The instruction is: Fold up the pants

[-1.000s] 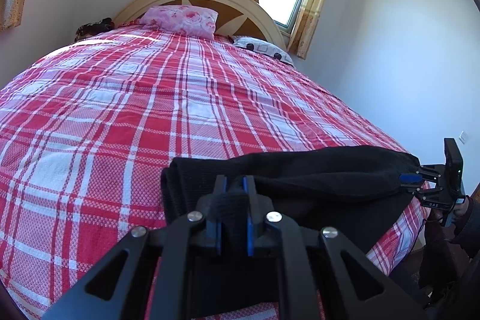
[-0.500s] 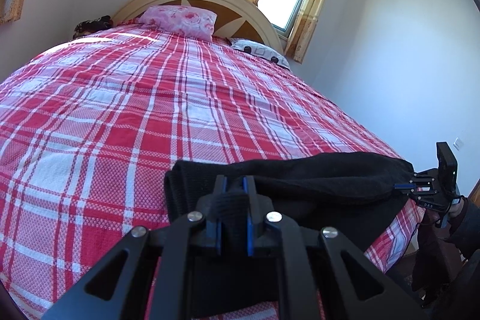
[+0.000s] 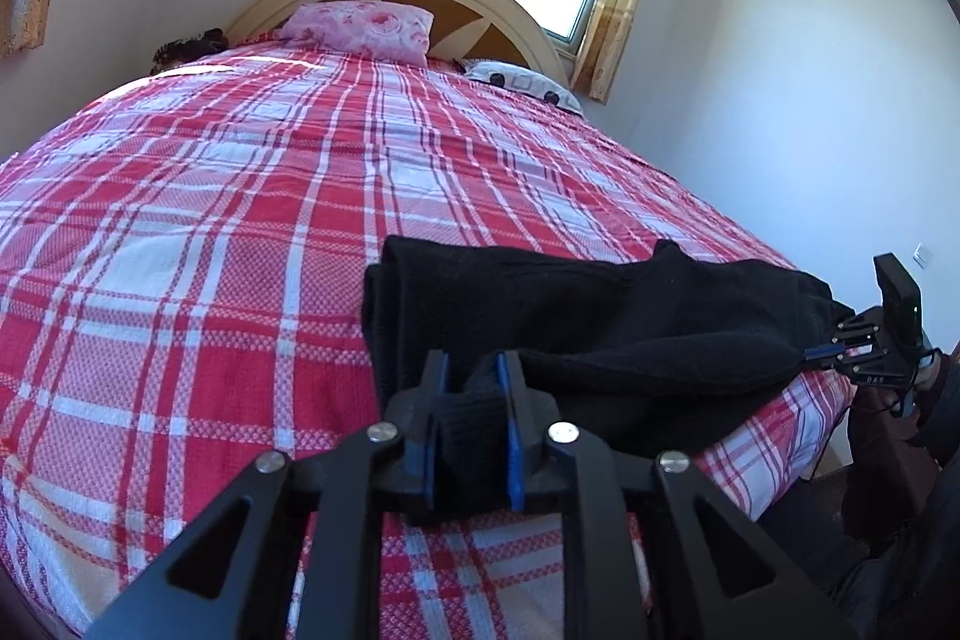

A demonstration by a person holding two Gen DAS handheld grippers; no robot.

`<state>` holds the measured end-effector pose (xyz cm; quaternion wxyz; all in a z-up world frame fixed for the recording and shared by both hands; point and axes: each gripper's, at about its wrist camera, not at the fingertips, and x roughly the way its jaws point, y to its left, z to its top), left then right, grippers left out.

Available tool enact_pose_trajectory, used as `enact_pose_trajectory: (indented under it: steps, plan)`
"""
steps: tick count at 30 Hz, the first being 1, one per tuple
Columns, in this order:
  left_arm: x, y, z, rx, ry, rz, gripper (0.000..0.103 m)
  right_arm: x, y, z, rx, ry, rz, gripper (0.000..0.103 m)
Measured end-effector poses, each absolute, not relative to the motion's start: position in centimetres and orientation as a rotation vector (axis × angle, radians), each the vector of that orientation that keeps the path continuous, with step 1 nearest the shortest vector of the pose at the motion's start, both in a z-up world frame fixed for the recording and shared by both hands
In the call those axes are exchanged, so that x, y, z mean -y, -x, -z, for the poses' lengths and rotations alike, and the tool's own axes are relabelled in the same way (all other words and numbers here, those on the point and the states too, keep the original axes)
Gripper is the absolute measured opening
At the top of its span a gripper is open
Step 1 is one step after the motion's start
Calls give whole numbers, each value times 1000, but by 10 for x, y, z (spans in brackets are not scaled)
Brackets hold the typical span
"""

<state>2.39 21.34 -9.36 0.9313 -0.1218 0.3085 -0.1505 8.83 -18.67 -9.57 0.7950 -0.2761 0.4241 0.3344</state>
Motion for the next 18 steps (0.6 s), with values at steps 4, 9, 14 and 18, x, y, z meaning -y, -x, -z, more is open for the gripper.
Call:
enact_pose_trajectory:
  steps: [4,9,14,18]
  plan:
    - [-215,-15,87,-622,210,276,48,187,-91,90,-948,579,-748,8]
    - [-218,0,84,-614,160,244,54,188,-86,69,-922,496,-831,14]
    - [-219,5,83,-597,78,168,73,173,-89,65,-890,516,-816,15]
    - [-235,11,86,-605,63,81,77,158,-84,58,-878,492,-867,16]
